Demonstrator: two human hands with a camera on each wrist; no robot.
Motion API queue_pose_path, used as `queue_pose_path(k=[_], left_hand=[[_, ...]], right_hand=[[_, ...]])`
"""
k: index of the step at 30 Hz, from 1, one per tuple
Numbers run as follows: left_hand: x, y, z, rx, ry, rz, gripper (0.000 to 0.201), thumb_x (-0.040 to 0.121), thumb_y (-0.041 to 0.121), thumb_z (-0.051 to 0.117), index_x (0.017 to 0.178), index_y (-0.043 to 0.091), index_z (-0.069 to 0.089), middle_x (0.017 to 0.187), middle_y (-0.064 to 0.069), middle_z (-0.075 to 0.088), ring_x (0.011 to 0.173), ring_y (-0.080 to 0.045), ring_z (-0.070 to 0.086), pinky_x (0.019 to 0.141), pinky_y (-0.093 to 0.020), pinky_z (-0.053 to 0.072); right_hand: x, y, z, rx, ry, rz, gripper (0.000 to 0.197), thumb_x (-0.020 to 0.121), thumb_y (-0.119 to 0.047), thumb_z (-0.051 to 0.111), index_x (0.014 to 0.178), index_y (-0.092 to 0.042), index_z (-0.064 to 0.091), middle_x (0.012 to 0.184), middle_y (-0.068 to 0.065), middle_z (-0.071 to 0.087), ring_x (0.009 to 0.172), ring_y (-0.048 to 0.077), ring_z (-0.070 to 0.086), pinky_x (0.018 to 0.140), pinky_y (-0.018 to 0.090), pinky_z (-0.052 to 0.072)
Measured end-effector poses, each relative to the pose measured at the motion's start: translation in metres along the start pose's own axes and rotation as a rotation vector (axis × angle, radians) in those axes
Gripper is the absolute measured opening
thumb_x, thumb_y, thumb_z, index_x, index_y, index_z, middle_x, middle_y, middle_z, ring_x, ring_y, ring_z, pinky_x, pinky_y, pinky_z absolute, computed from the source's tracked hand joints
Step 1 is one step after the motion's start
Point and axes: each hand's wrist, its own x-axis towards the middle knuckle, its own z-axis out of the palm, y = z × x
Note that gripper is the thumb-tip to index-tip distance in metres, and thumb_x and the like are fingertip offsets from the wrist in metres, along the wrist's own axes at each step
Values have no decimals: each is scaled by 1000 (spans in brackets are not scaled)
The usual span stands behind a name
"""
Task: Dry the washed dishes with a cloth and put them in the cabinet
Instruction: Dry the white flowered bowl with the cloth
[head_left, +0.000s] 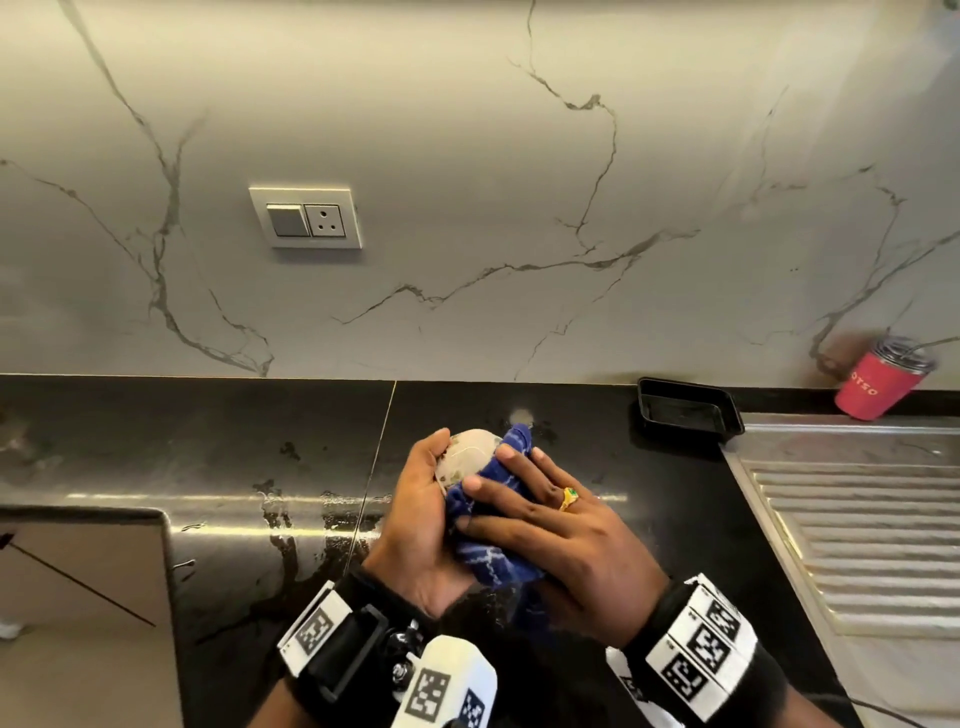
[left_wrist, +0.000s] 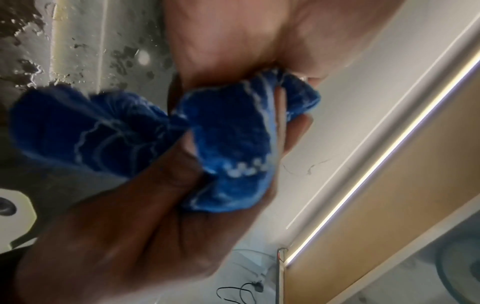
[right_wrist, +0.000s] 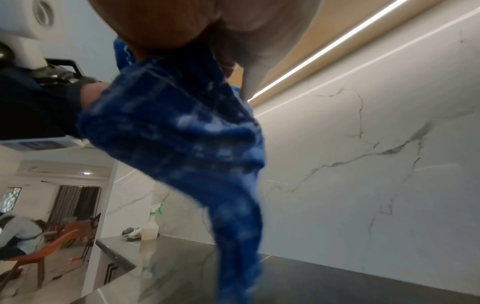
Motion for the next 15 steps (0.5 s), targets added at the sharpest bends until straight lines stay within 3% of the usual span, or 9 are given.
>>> queue_pose_path(k=[1, 4, 7, 8, 11, 13, 15], left_hand=[[0, -1, 2, -3, -4, 40, 69, 88, 52, 56, 129, -3, 64, 95, -7, 64, 93, -20, 65, 98, -38, 54], [2, -2, 4, -6, -12, 180, 56, 87, 45, 55, 109, -2, 74, 106, -10, 72, 97, -22, 72, 95, -34, 55], [1, 8, 3, 58, -22, 235, 65, 94, 48, 49, 131, -5, 59, 140, -19, 60, 127, -29, 61, 105, -40, 51], [0, 13, 3, 64, -29, 241, 66, 96, 50, 47, 129, -5, 61, 140, -21, 59, 128, -30, 60, 103, -41, 53], [-2, 21, 1, 90, -66, 213, 84, 94, 68, 42, 118, -8, 71, 121, -23, 69, 110, -35, 70, 87, -49, 60], [-4, 18, 2, 148, -61, 212, 99, 85, 79, 43, 127, -7, 64, 129, -26, 65, 117, -39, 66, 89, -53, 58], [-3, 13, 1, 154, -45, 190, 97, 85, 77, 47, 135, -6, 59, 127, -23, 66, 117, -37, 66, 93, -52, 57]], right_hand=[[4, -1, 0, 43, 38, 41, 51, 90, -9, 65, 139, -23, 57, 155, -4, 41, 150, 27, 26, 113, 57, 34], [22, -4, 2, 196, 144, 201, 42, 97, -15, 56, 138, -21, 56, 155, -5, 42, 150, 19, 26, 114, 52, 36], [36, -5, 4, 226, 151, 226, 41, 97, -14, 58, 138, -22, 57, 156, -5, 41, 150, 19, 25, 114, 53, 34], [36, -5, 6, 184, 144, 183, 44, 96, -11, 60, 138, -23, 58, 156, -3, 41, 150, 22, 24, 115, 55, 33], [28, -1, 10, 135, 161, 96, 43, 96, -9, 59, 137, -22, 58, 156, -2, 40, 150, 28, 25, 113, 59, 34], [20, 4, 12, 148, 177, 83, 45, 94, -5, 63, 136, -21, 59, 155, -1, 41, 149, 30, 27, 111, 58, 37], [15, 6, 13, 121, 179, 63, 50, 89, -2, 69, 135, -21, 59, 154, 0, 43, 149, 31, 27, 111, 59, 36]])
